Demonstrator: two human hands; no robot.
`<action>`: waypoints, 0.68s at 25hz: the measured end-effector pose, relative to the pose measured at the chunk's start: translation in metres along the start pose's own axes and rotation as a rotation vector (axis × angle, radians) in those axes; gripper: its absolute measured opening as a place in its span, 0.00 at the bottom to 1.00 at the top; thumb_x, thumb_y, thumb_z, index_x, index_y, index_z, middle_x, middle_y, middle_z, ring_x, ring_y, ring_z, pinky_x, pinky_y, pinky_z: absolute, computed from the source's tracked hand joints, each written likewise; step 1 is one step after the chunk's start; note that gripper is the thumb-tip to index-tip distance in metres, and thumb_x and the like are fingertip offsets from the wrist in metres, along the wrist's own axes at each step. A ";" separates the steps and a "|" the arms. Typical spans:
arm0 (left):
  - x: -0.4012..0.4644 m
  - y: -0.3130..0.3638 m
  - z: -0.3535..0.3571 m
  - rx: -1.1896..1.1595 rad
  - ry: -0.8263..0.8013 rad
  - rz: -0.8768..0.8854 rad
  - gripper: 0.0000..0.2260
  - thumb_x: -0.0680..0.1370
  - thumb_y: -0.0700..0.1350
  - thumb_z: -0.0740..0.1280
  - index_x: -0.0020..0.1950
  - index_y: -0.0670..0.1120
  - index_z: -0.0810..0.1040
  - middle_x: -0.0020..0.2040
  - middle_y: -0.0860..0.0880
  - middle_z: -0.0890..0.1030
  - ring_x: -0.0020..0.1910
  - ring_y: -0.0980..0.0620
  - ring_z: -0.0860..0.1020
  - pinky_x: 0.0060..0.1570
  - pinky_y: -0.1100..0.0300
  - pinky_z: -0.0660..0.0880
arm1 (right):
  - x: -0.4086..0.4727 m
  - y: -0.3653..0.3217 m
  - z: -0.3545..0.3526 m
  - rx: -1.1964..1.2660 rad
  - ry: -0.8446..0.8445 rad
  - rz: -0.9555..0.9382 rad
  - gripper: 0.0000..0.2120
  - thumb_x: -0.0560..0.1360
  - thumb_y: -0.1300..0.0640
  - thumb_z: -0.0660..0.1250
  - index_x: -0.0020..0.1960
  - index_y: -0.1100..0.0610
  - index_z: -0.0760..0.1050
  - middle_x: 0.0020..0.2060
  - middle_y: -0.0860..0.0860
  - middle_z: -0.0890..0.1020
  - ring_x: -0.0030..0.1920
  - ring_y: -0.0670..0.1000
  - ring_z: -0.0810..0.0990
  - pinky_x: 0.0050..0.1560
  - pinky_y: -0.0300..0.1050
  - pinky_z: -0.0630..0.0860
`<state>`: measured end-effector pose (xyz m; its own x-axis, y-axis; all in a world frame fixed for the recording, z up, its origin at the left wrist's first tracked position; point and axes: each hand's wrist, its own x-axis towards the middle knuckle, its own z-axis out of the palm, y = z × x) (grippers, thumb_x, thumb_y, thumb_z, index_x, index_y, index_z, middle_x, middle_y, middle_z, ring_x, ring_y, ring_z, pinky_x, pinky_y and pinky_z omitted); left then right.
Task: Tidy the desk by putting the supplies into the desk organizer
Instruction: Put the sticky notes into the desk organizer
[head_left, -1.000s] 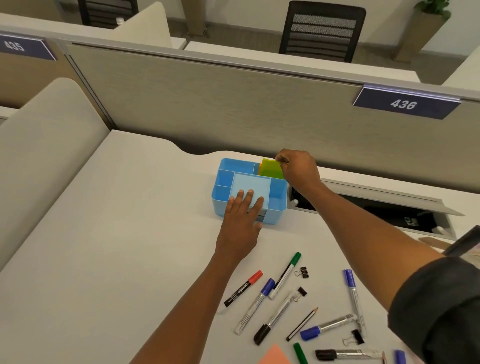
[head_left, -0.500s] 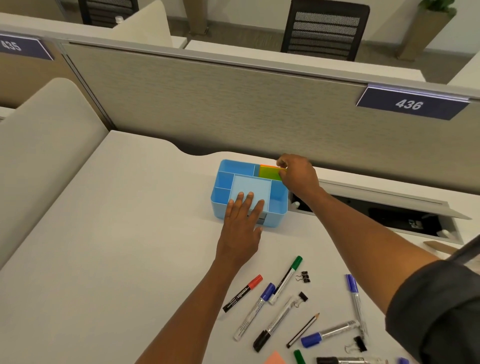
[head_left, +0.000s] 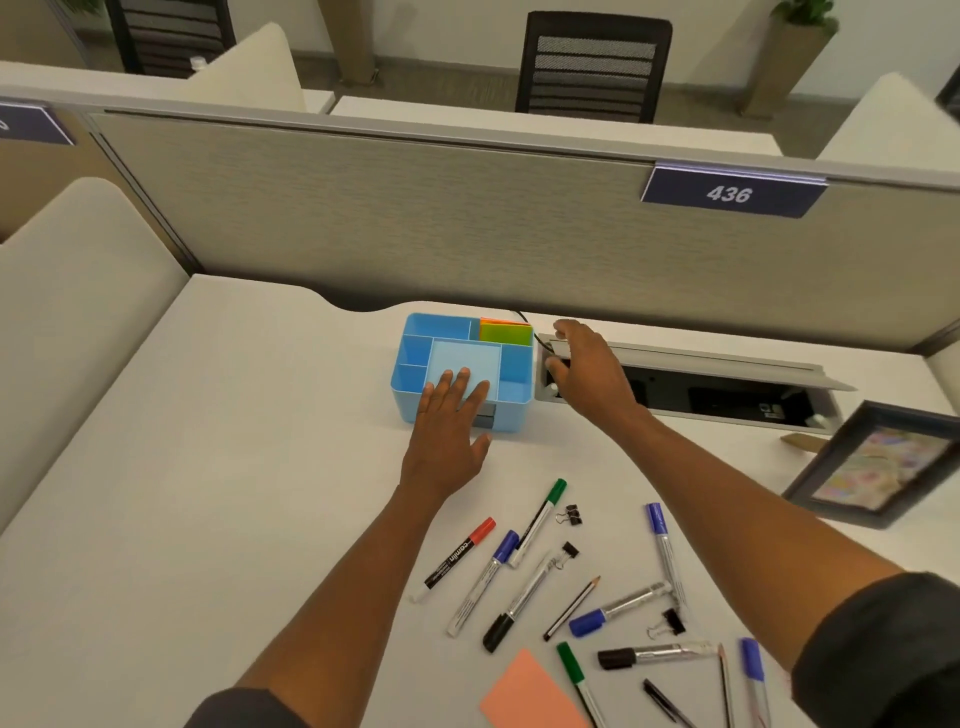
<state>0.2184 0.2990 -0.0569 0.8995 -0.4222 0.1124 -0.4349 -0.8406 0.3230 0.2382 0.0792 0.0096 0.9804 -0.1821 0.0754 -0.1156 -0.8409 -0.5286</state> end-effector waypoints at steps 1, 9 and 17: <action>-0.001 0.001 -0.004 0.010 -0.016 0.000 0.34 0.77 0.55 0.66 0.79 0.53 0.54 0.80 0.49 0.50 0.78 0.47 0.45 0.76 0.49 0.43 | -0.014 0.004 -0.005 -0.010 -0.006 0.002 0.23 0.78 0.55 0.66 0.71 0.55 0.66 0.68 0.54 0.73 0.67 0.54 0.72 0.65 0.49 0.71; -0.050 0.032 -0.021 0.008 0.051 0.107 0.21 0.76 0.51 0.69 0.68 0.50 0.73 0.79 0.48 0.53 0.78 0.48 0.43 0.76 0.45 0.50 | -0.138 0.038 -0.019 0.053 -0.080 0.067 0.26 0.79 0.52 0.65 0.74 0.53 0.63 0.69 0.51 0.72 0.68 0.51 0.71 0.68 0.47 0.68; -0.184 0.072 0.014 -0.235 0.066 0.332 0.13 0.74 0.52 0.71 0.56 0.48 0.80 0.70 0.48 0.72 0.76 0.47 0.60 0.73 0.51 0.60 | -0.279 0.067 -0.007 0.147 -0.201 0.081 0.23 0.78 0.56 0.65 0.72 0.52 0.66 0.66 0.48 0.74 0.65 0.49 0.72 0.65 0.41 0.67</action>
<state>0.0212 0.3109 -0.0674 0.7157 -0.6285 0.3044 -0.6877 -0.5586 0.4637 -0.0447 0.0701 -0.0406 0.9825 -0.1290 -0.1341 -0.1854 -0.7419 -0.6444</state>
